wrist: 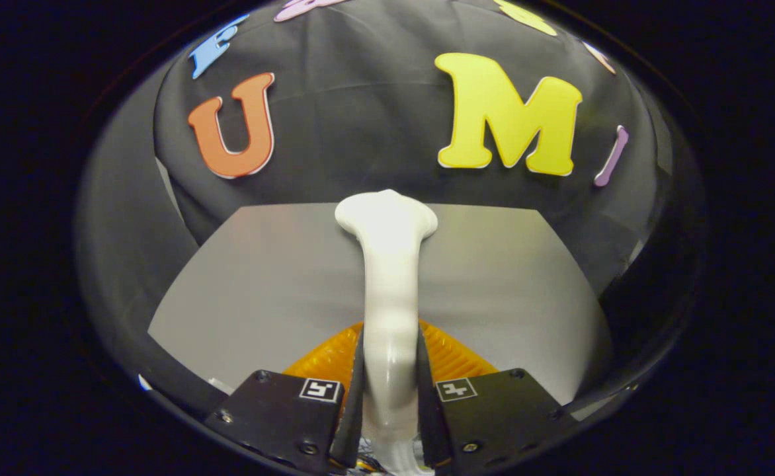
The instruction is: Iron the clothes twice with a garment steamer, once on the left side and once on the right side.
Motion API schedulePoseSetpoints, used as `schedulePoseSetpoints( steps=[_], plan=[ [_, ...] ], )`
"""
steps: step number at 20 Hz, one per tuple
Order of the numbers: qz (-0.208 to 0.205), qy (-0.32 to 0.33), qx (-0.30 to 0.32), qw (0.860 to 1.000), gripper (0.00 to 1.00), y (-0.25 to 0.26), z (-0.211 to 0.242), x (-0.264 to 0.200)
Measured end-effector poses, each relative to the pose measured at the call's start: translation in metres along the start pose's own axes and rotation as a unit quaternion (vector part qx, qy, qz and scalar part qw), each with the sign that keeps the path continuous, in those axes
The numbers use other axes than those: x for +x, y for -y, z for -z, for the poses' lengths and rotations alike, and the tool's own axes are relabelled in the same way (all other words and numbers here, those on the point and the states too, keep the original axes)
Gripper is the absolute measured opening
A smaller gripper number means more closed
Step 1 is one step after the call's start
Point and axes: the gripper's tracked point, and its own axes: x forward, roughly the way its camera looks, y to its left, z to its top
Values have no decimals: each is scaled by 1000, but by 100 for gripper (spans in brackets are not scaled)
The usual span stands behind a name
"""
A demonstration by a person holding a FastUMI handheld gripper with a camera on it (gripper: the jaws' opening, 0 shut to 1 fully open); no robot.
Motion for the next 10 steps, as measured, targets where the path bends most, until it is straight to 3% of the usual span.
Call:
schedulePoseSetpoints(
  steps=[5,10],
  plan=[
    [-18,-24,15,999,38,-2,-4,1],
    [-72,-6,39,997,31,-4,-9,-8]
  ],
)
